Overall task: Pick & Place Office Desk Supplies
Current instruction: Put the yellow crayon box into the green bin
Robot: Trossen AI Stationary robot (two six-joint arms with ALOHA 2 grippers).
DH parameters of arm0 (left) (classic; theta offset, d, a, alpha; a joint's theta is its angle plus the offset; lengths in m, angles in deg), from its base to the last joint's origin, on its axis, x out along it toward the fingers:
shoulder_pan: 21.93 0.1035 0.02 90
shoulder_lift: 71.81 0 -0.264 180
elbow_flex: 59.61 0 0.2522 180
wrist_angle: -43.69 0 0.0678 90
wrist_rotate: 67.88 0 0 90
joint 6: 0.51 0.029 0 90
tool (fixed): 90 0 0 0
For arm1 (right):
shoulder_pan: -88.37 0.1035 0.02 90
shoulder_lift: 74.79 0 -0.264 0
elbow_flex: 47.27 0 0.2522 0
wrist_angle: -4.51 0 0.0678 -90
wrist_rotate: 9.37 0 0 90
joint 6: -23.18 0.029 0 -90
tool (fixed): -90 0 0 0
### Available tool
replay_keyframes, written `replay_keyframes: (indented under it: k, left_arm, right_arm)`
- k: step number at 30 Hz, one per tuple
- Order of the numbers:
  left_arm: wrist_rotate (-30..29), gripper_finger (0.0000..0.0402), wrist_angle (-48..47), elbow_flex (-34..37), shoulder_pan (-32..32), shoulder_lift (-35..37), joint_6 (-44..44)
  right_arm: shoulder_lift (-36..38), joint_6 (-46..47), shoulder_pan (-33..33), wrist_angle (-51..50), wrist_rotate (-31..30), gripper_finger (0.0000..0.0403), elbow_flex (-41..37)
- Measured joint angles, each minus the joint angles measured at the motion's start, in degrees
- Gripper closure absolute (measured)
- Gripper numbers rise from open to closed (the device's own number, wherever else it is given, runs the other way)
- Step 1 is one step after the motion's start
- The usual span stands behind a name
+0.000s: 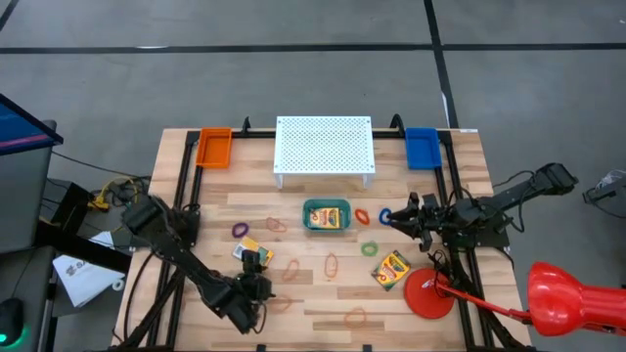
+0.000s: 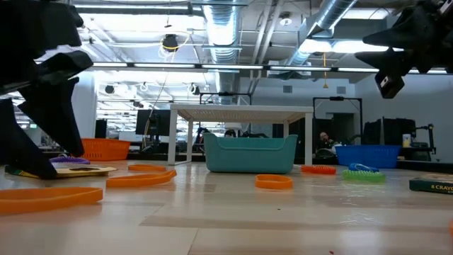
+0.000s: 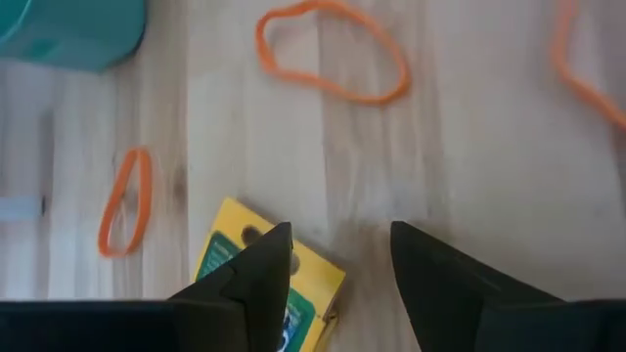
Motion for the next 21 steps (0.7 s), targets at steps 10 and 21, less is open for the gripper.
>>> replay_keyframes:
  k: [10,21]
  left_arm:
    - [1.91,0.0243,-5.54,0.30,-0.20,-0.34,-10.69]
    - [0.19,0.0248,-3.58,2.32,0.32,-0.15,-13.27]
  right_arm:
    - [0.00,-0.02,-0.02,-0.46,-0.02,0.0285,0.00]
    - [0.00,-0.02,-0.02,-0.61,-0.02,0.0285,0.00]
